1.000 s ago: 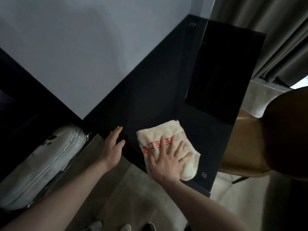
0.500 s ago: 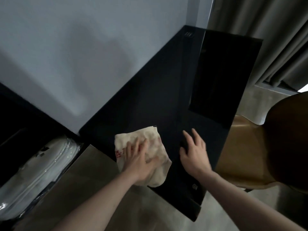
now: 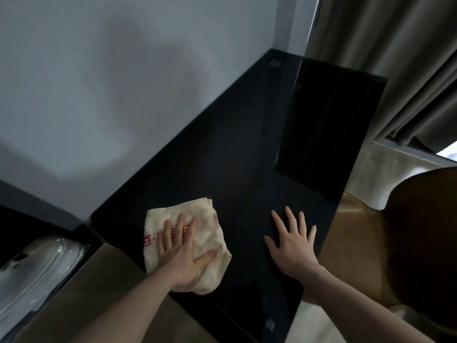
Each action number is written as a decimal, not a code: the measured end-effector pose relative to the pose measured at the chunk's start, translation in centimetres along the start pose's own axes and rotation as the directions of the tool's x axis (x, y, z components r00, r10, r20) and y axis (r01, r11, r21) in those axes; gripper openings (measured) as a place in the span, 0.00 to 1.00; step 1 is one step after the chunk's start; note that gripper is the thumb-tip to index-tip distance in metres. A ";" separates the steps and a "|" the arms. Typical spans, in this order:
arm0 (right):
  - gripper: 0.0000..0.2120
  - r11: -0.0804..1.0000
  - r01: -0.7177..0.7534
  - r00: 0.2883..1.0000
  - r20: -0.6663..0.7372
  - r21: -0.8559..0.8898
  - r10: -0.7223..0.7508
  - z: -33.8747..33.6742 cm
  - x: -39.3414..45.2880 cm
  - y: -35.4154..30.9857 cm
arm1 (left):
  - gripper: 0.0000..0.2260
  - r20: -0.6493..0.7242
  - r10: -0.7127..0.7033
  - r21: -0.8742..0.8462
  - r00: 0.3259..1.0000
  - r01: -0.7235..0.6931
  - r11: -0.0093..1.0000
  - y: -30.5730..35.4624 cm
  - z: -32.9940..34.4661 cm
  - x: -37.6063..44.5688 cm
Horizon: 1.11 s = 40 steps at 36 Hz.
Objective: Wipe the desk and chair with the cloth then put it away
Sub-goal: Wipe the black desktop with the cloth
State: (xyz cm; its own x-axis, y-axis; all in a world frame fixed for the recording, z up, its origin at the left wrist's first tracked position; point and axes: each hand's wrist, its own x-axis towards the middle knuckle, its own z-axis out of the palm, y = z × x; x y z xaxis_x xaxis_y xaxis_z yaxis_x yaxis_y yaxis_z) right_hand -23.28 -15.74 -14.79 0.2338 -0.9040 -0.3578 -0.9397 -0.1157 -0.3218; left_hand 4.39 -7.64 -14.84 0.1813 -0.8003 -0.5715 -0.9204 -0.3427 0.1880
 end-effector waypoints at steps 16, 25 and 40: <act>0.33 0.997 0.076 0.986 -0.149 -0.021 -0.078 -2.7 7.6 3.3 | 0.48 0.030 0.070 0.067 0.997 -0.072 0.995 3.2 -3.2 6.3; 0.31 0.997 0.051 0.983 -0.176 -0.064 -0.061 -7.3 13.8 8.0 | 0.50 0.031 0.046 0.018 0.998 -0.046 0.999 8.6 -5.0 10.2; 0.30 0.987 0.159 0.964 -0.212 -0.020 -0.160 -9.9 19.7 12.9 | 0.47 -0.030 -0.089 -0.055 0.996 0.088 0.995 19.8 -8.1 17.9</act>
State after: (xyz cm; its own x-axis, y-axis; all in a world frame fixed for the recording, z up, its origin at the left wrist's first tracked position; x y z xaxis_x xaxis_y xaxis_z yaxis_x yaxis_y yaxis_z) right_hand -33.24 -39.10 -17.25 0.3226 -0.9404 -0.1078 -0.8953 -0.2662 -0.3571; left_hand -7.76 -32.73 -14.84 0.2730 -0.7808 -0.5619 -0.8805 -0.4382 0.1811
